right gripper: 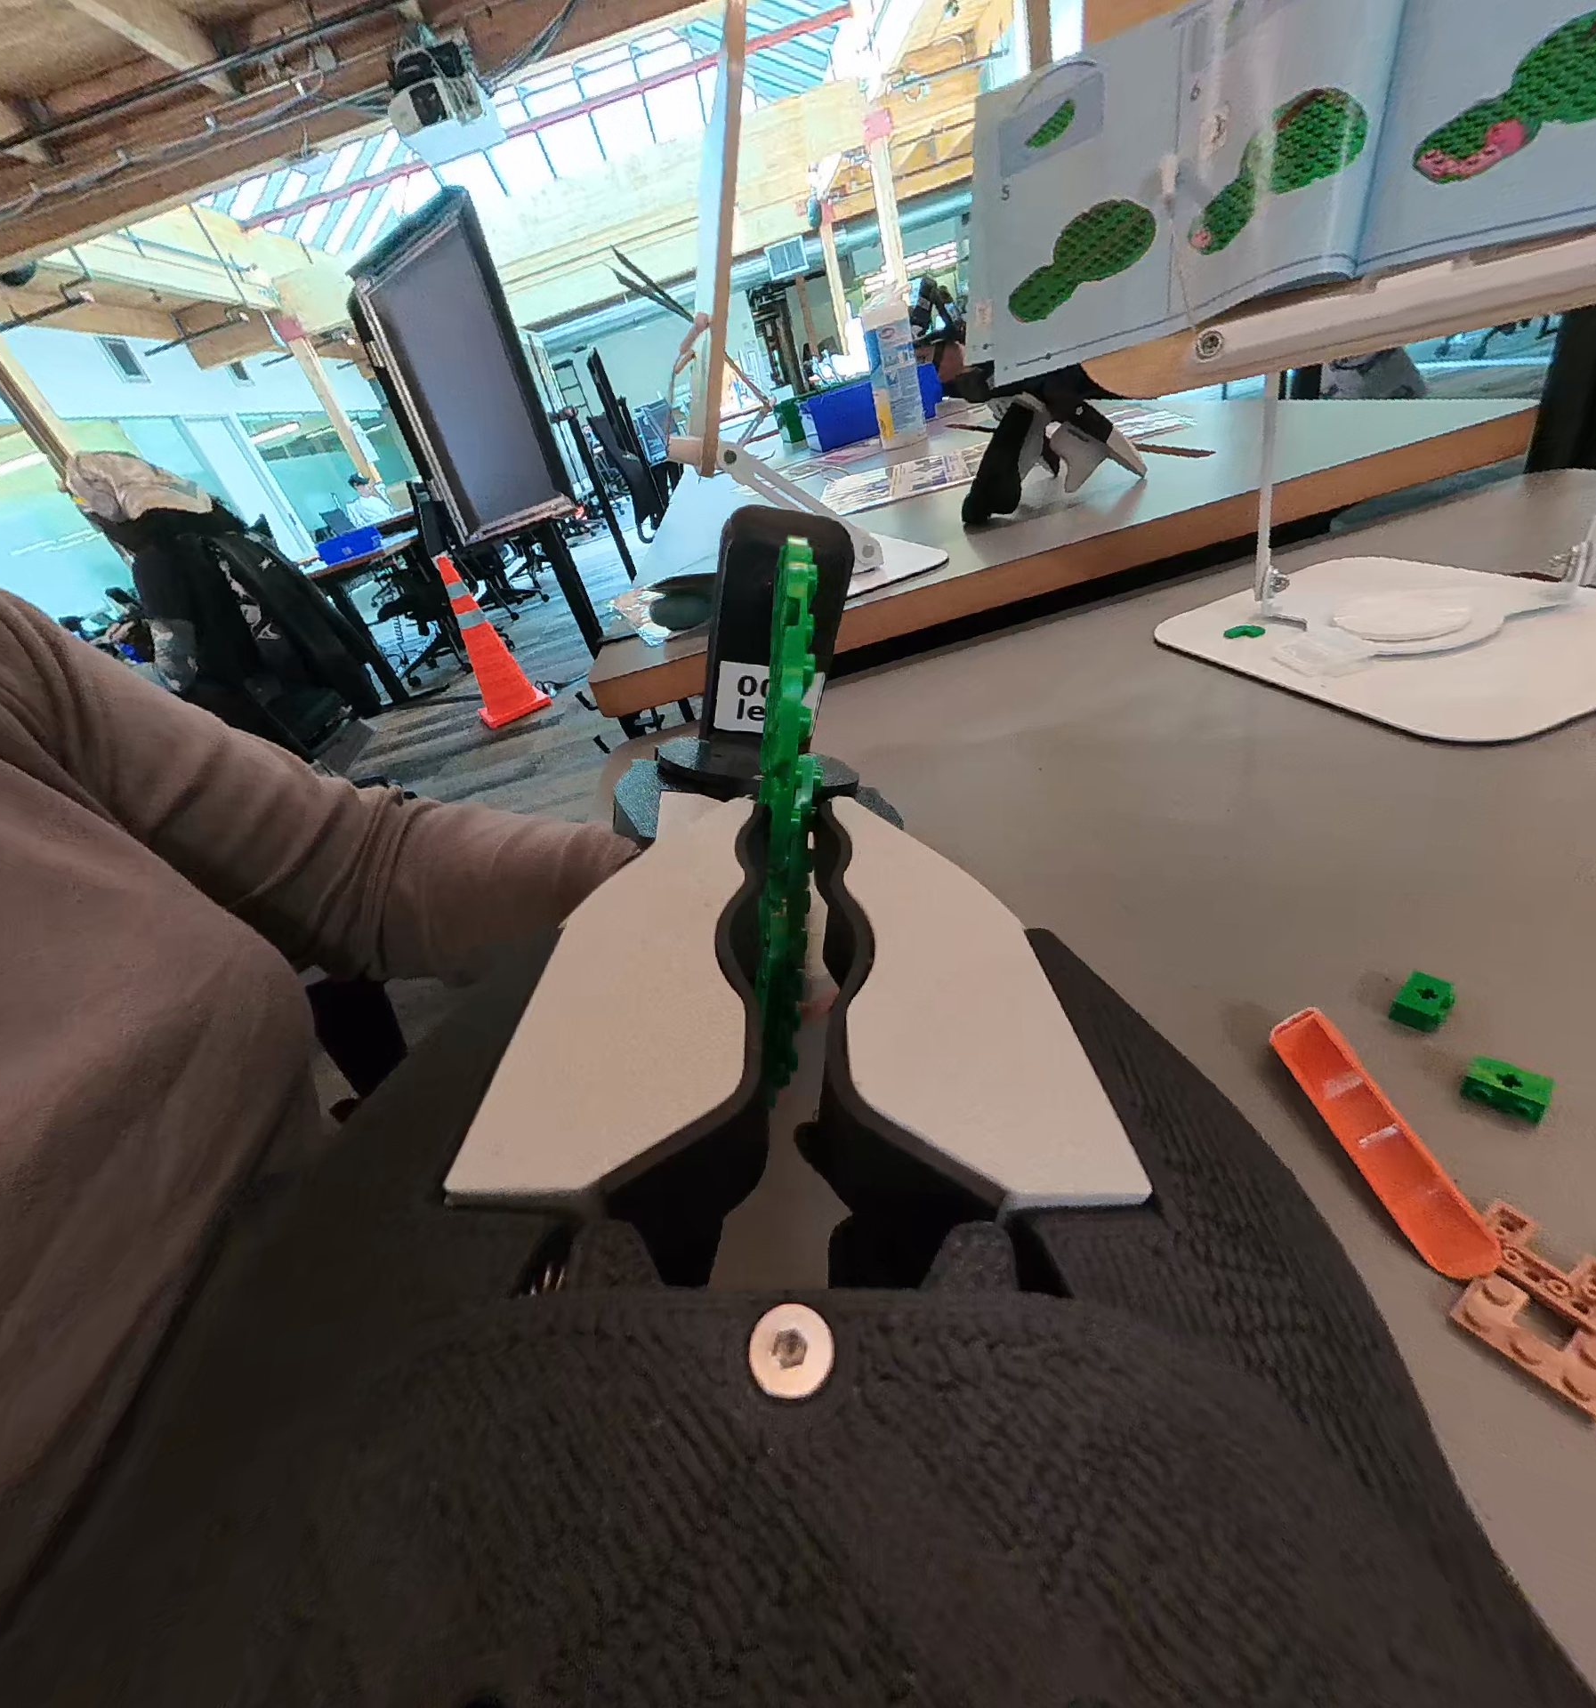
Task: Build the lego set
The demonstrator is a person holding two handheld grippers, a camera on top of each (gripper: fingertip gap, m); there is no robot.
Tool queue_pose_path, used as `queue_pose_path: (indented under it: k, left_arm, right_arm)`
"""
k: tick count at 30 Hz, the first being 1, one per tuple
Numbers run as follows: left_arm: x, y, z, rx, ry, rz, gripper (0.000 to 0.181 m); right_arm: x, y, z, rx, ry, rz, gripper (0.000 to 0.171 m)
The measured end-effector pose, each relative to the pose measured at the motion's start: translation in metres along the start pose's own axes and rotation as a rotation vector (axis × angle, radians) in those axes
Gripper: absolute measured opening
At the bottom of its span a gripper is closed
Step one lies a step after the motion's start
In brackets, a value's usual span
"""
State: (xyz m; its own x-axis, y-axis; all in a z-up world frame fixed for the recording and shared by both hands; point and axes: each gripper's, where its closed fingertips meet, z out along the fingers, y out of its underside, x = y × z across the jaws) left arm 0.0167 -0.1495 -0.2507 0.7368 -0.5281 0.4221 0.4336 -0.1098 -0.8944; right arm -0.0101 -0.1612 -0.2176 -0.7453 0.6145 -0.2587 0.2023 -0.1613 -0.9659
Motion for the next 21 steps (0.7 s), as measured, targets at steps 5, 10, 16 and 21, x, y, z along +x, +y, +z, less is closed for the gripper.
queue_pose_path:
  k: [5, 10, 16, 21]
  left_arm:
    - [0.003, 0.0, 0.0, -0.012, -0.005, 0.056, 0.009]
    - [0.002, -0.006, 0.0, 0.009, -0.065, 0.154, 0.015]
    - [0.008, -0.02, -0.005, 0.08, -0.082, 0.257, 0.023]
    - [0.01, -0.027, -0.01, 0.121, -0.071, 0.253, 0.01]
  right_arm:
    - [-0.007, -0.001, -0.001, 0.009, -0.016, -0.072, 0.008]
    - [-0.011, -0.002, 0.0, 0.009, -0.023, -0.114, 0.007]
    - [-0.015, 0.0, 0.0, 0.009, -0.051, -0.12, 0.006]
    - [-0.013, 0.0, -0.001, 0.026, -0.083, -0.03, 0.007]
